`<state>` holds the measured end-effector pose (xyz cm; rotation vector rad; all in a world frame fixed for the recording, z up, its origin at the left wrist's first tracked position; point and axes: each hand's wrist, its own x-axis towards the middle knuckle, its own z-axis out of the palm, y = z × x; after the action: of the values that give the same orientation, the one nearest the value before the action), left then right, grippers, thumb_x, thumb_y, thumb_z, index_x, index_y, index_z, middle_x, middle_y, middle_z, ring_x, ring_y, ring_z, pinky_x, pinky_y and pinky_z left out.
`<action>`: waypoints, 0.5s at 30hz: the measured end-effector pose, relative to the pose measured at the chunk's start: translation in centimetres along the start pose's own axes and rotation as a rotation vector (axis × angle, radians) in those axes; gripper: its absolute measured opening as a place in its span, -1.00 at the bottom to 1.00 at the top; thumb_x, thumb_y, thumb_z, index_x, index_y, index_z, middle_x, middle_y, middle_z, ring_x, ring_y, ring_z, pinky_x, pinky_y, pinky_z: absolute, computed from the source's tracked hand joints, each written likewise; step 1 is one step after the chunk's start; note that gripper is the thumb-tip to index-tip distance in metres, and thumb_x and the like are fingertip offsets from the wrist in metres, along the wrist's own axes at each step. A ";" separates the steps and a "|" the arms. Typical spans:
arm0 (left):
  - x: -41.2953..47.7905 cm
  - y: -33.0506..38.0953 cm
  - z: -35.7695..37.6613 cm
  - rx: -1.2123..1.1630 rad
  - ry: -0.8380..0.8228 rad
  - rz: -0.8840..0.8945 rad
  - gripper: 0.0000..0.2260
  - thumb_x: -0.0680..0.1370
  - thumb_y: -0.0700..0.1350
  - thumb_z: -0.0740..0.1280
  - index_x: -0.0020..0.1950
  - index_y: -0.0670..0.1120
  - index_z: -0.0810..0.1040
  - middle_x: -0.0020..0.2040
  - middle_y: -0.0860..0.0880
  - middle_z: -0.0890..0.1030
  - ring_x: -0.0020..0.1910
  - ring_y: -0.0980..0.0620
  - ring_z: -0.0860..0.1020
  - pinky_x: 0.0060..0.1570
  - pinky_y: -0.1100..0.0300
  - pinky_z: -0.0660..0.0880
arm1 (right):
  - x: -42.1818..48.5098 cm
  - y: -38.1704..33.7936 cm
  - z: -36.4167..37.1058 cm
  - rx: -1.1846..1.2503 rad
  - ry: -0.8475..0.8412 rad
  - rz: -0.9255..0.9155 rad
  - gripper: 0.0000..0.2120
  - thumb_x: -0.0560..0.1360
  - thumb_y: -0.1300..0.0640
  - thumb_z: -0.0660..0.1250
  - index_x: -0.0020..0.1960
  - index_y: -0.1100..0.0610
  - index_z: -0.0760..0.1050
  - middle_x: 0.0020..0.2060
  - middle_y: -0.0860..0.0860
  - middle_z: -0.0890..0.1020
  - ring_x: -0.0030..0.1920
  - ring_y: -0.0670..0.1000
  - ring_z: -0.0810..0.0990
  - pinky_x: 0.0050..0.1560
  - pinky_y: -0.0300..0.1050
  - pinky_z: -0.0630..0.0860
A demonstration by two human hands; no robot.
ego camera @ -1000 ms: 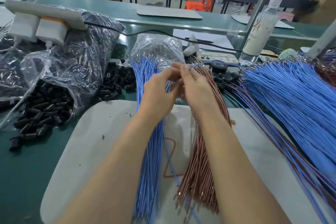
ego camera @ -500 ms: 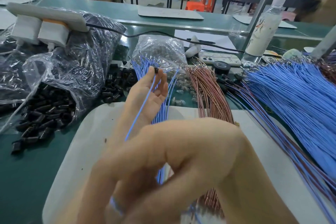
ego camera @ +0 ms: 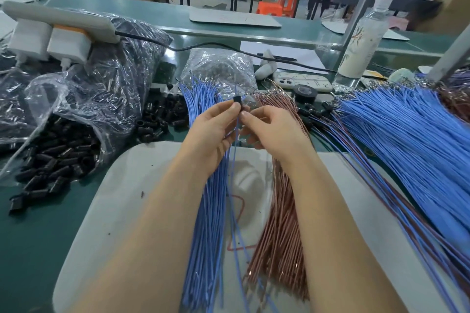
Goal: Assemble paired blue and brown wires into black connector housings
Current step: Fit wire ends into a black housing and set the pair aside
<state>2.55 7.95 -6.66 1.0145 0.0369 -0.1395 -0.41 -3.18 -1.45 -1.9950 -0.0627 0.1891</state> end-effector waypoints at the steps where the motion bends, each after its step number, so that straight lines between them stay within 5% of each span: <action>1: 0.0 -0.1 -0.1 0.000 0.003 -0.001 -0.85 0.59 -0.18 0.20 -0.16 -0.03 0.46 -0.46 0.18 0.59 -0.32 0.25 0.55 -0.25 0.32 0.46 | 0.2 0.4 0.0 0.035 0.023 -0.002 -0.68 0.61 0.17 0.20 0.25 0.38 0.43 -0.32 -0.03 0.40 -0.35 -0.12 0.37 -0.35 -0.36 0.35; 15: -0.5 0.2 0.1 0.023 0.021 0.078 -0.82 0.60 -0.19 0.19 -0.19 -0.06 0.46 -0.47 0.15 0.59 -0.42 0.27 0.57 -0.38 0.42 0.46 | 0.5 1.2 0.3 0.052 -0.112 0.030 -0.70 0.61 0.26 0.19 0.21 0.47 0.45 -0.38 0.02 0.43 -0.38 -0.07 0.40 -0.36 -0.34 0.36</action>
<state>2.06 8.00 -6.37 1.0393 0.0147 -0.0587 0.00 -3.35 -2.74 -1.9331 -0.0984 0.3192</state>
